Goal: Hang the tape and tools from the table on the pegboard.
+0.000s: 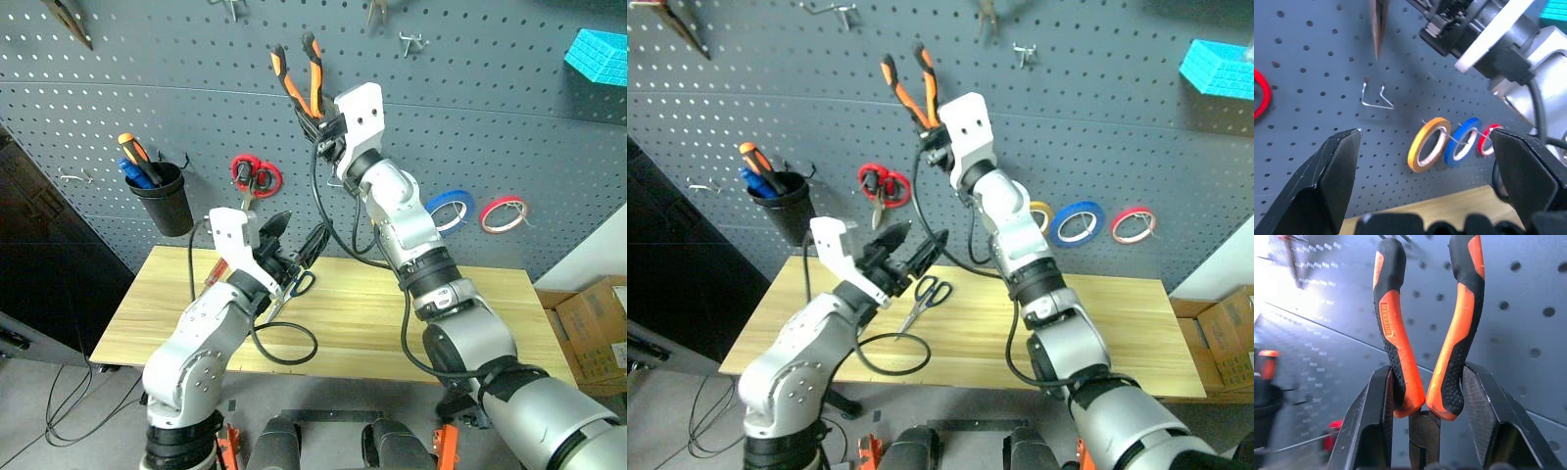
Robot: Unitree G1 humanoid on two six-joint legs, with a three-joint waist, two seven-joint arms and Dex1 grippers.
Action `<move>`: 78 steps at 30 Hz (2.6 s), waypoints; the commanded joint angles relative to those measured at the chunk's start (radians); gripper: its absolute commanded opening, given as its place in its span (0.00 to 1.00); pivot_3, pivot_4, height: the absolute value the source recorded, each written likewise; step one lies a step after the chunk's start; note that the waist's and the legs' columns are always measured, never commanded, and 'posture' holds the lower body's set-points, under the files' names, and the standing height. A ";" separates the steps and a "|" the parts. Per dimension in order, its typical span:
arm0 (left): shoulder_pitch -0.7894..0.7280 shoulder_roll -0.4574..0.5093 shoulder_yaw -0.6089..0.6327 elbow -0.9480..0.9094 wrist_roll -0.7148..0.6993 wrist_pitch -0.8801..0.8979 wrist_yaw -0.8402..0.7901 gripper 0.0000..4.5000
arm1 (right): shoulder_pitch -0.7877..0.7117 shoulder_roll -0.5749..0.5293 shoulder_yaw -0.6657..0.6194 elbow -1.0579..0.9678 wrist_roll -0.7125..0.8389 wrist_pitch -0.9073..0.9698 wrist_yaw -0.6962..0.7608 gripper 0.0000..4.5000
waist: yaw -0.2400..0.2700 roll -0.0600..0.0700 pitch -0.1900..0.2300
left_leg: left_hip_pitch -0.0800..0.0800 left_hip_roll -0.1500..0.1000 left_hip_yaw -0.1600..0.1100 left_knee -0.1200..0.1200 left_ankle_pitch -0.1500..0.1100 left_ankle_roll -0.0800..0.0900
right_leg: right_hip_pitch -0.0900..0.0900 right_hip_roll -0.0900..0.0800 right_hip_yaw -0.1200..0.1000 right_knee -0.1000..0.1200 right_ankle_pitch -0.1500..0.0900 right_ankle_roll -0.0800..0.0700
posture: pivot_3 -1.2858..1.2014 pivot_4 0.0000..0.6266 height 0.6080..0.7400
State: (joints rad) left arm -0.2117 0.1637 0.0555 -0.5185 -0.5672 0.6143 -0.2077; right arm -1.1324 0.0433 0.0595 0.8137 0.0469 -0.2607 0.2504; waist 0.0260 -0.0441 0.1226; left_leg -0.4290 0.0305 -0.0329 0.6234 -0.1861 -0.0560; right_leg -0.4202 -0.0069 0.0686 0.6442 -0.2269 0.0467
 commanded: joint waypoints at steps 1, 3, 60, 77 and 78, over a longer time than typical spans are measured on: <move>-0.021 -0.014 -0.010 0.023 0.036 -0.062 0.000 1.00 | -0.054 0.002 -0.019 0.116 -0.028 -0.133 -0.038 0.36 | 0.001 0.000 -0.001 | 0.000 0.000 0.000 0.000 0.000 0.000 | 0.000 0.000 0.000 0.000 0.000 0.000 | 0.61 0.00 1.00; -0.019 -0.018 -0.013 0.038 0.048 -0.077 -0.005 1.00 | -0.062 0.004 -0.022 0.173 -0.036 -0.171 -0.048 0.36 | 0.002 0.000 -0.001 | 0.000 0.000 0.000 -0.001 0.000 0.000 | -0.001 0.000 0.000 0.001 0.000 0.000 | 0.61 0.00 1.00; -0.190 0.175 -0.145 0.787 0.437 -0.056 -0.040 1.00 | 0.744 -0.399 0.232 -0.996 0.080 0.555 0.532 0.99 | -0.018 0.015 0.007 | 0.016 0.001 0.000 0.004 0.002 0.001 | 0.014 0.002 0.002 0.004 -0.007 -0.002 | 0.54 0.25 1.00; -0.274 0.250 -0.200 1.171 0.551 -0.147 -0.280 1.00 | 0.762 -0.462 0.372 -1.099 0.037 0.626 0.613 0.99 | -0.055 0.017 0.098 | 0.009 0.001 -0.002 0.003 0.000 0.002 | 0.008 0.001 0.001 0.005 -0.011 -0.001 | 0.51 0.44 1.00; -0.274 0.252 -0.201 1.172 0.554 -0.147 -0.287 1.00 | 0.764 -0.467 0.374 -1.101 0.036 0.626 0.616 0.99 | -0.056 0.017 0.100 | 0.009 0.001 -0.002 0.003 0.000 0.002 | 0.009 0.001 0.001 0.005 -0.011 -0.001 | 0.51 0.44 1.00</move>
State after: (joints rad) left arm -0.4948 0.4109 -0.1264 0.6287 -0.0357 0.4603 -0.4747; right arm -0.3701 -0.4188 0.4277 -0.2399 0.0883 0.3693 0.8529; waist -0.0301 -0.0271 0.2227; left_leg -0.4192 0.0312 -0.0354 0.6262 -0.1859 -0.0541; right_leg -0.4115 -0.0065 0.0695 0.6493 -0.2376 0.0457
